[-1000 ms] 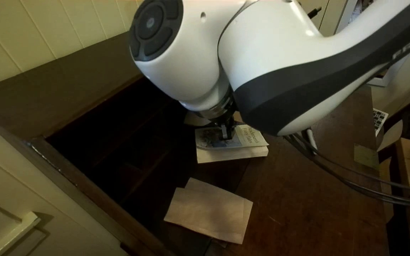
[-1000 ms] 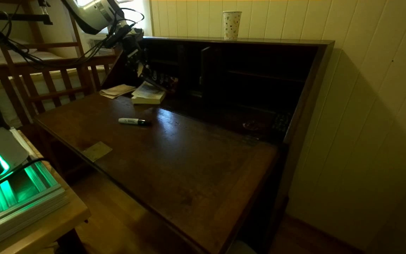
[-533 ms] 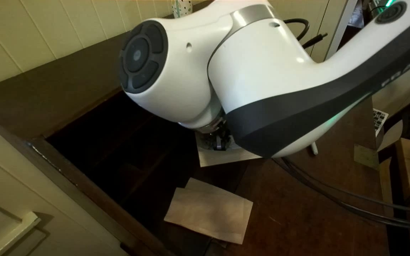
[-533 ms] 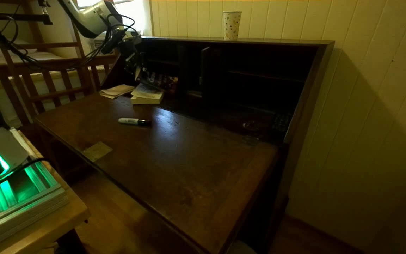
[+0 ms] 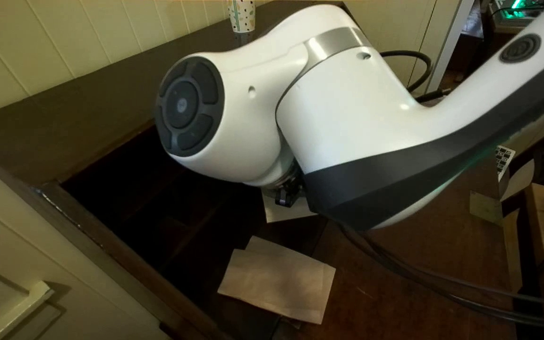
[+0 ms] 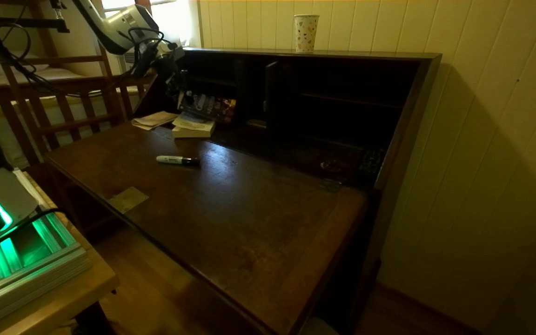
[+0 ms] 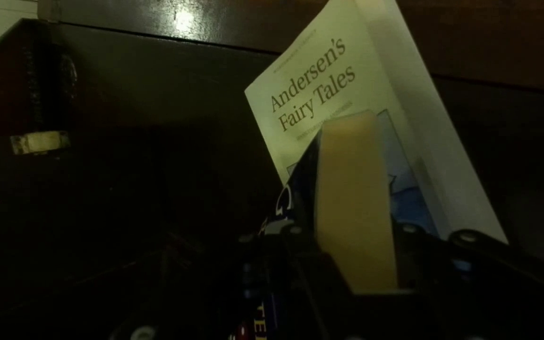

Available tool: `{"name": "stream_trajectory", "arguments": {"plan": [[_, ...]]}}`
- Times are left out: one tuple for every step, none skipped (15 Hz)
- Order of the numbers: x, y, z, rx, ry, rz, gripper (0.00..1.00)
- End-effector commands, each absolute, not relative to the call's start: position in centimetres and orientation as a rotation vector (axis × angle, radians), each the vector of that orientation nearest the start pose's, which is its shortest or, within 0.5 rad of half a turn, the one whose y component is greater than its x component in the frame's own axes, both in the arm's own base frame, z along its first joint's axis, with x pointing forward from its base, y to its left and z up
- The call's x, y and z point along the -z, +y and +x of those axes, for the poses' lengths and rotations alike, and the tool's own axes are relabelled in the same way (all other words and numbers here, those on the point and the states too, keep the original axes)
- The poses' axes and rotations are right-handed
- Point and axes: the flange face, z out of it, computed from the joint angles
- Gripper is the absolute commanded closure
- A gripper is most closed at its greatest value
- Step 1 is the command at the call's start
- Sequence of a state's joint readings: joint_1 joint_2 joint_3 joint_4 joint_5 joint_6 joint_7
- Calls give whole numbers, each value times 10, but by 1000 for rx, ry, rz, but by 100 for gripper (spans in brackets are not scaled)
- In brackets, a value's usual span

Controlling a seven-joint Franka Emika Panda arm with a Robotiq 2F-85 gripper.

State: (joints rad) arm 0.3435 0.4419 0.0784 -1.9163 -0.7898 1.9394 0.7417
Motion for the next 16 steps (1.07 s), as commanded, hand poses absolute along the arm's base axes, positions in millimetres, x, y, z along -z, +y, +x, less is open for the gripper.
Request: {"name": "stream_trajectory", "arguments": {"plan": [[-239,207,553,-103,112,2359,92],[-240,209,552,-121,106,2356,92],[-241,210,551,-131,104,2355,92],[-241,211,551,-134,98,2349,92],[-242,212,550,-136,91,2346,92],[-245,213,549,-135,87,2345,92],[-248,215,548,-134,89,2346,92],[-250,216,547,-145,85,2342,92],[-252,217,547,-160,82,2336,92],[-255,217,546,-174,79,2322,92],[-257,218,545,-187,75,2313,92],[-259,218,544,-206,70,2297,92],[-261,219,544,-227,60,2288,92],[-263,220,544,-241,53,2278,92],[-265,221,543,-243,50,2273,92],[-265,222,542,-244,48,2269,92]]}}
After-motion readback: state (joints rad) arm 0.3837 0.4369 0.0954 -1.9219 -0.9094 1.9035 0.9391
